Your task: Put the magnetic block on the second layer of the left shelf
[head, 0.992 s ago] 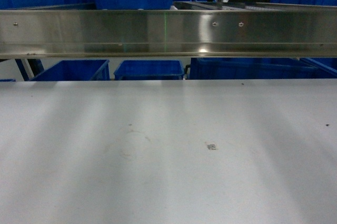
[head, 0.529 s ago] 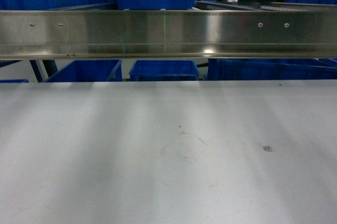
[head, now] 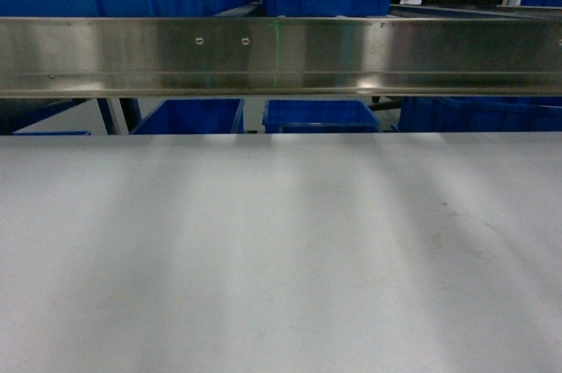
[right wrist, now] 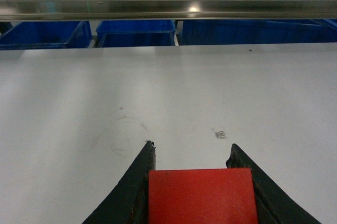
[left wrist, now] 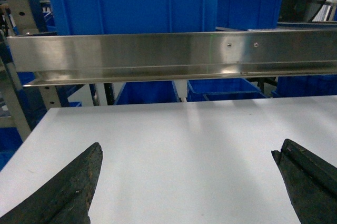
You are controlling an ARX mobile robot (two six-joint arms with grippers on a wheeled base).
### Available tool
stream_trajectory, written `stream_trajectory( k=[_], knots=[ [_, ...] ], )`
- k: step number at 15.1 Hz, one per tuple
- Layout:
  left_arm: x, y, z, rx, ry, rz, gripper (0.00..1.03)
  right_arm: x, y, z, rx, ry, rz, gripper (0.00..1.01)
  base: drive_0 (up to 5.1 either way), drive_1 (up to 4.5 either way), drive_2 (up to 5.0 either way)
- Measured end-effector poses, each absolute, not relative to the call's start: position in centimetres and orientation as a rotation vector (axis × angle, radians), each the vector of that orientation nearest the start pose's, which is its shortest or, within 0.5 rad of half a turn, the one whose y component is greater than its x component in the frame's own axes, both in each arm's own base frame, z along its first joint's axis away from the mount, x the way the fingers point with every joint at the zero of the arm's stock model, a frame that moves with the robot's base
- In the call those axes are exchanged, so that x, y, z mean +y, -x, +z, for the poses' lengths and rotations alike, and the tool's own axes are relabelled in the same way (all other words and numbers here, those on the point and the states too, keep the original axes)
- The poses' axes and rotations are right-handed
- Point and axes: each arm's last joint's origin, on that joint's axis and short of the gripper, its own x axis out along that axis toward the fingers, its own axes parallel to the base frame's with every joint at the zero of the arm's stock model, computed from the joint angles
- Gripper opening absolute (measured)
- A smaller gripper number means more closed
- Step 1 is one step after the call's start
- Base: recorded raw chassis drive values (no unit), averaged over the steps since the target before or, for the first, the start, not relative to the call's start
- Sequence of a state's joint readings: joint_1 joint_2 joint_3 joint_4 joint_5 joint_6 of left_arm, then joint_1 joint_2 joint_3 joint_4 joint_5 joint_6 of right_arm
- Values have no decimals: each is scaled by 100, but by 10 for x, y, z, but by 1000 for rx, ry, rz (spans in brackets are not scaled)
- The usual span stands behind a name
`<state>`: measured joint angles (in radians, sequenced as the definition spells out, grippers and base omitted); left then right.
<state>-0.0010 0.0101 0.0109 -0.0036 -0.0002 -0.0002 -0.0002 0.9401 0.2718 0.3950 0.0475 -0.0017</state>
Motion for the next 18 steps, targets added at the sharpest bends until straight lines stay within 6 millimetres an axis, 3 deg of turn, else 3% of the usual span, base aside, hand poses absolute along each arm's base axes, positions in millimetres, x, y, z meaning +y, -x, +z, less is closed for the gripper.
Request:
stream_trajectory(
  k=[18],
  knots=[
    [0, -98, 166, 2, 0, -1, 98, -1, -187, 185, 280, 8, -47, 33, -498, 241, 241]
  ],
)
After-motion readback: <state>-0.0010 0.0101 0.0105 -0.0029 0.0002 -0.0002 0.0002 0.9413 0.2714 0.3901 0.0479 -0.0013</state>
